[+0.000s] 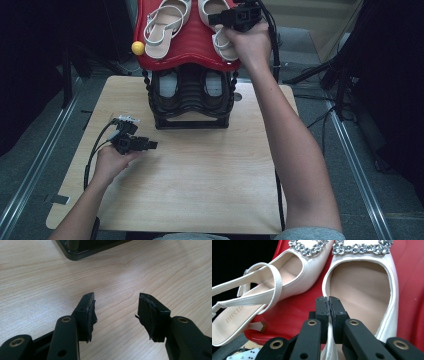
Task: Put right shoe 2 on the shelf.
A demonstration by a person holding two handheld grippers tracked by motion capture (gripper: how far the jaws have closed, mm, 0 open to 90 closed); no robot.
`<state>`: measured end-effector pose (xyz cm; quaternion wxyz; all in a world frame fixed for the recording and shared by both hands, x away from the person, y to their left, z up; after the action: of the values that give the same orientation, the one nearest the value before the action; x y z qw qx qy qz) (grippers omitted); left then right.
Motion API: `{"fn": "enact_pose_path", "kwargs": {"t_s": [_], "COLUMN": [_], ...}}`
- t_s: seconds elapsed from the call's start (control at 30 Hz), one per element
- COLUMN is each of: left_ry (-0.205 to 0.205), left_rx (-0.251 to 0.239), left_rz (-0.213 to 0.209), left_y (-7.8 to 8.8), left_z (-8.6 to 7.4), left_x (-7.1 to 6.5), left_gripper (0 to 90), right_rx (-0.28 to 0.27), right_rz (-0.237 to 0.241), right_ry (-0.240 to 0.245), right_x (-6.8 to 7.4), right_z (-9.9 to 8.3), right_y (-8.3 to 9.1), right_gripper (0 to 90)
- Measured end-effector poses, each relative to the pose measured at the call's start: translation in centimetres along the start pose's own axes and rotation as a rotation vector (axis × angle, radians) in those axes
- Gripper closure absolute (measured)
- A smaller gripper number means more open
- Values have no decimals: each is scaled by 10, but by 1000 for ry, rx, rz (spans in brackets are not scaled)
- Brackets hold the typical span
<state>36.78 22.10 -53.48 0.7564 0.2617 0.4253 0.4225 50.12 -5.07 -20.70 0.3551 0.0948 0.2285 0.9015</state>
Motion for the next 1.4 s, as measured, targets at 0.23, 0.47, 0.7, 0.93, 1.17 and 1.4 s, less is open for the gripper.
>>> {"fn": "enact_pose_path", "kwargs": {"t_s": [0.23, 0.47, 0.7, 0.93, 1.17, 1.4], "left_ry": [-1, -1, -3, -3, 2, 0], "left_rx": [3, 4, 7, 8, 9, 13], "left_rz": [0, 2, 1, 6, 4, 6], "left_y": [0, 1, -1, -1, -2, -2], "left_z": [0, 0, 0, 0, 0, -1], "left_x": [0, 0, 0, 0, 1, 1], "left_gripper": [483, 481, 480, 480, 480, 480], "right_rx": [10, -40, -64, -75, -85, -78], "right_rz": [-6, 38, 32, 14, -10, -25], "right_ry": [-1, -65, -61, -67, -88, -110], "right_x": [2, -2, -3, -12, -26, -40], "right_z": [1, 3, 10, 12, 3, -14], "right_y": [-2, 4, 18, 33, 46, 50], "right_gripper": [881, 825, 808, 811, 809, 799]}}
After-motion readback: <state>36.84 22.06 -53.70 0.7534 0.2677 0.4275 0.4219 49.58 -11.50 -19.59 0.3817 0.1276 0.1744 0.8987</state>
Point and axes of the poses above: each handheld gripper's, and its own axes: y roughly backward along the jaws, z roughly out of its top, x roughly to its left, the point moved 4 cm from there along -y, roughly forward along the jaws, and after that the axes turned 11 degrees about y, right-handed, at the moved point
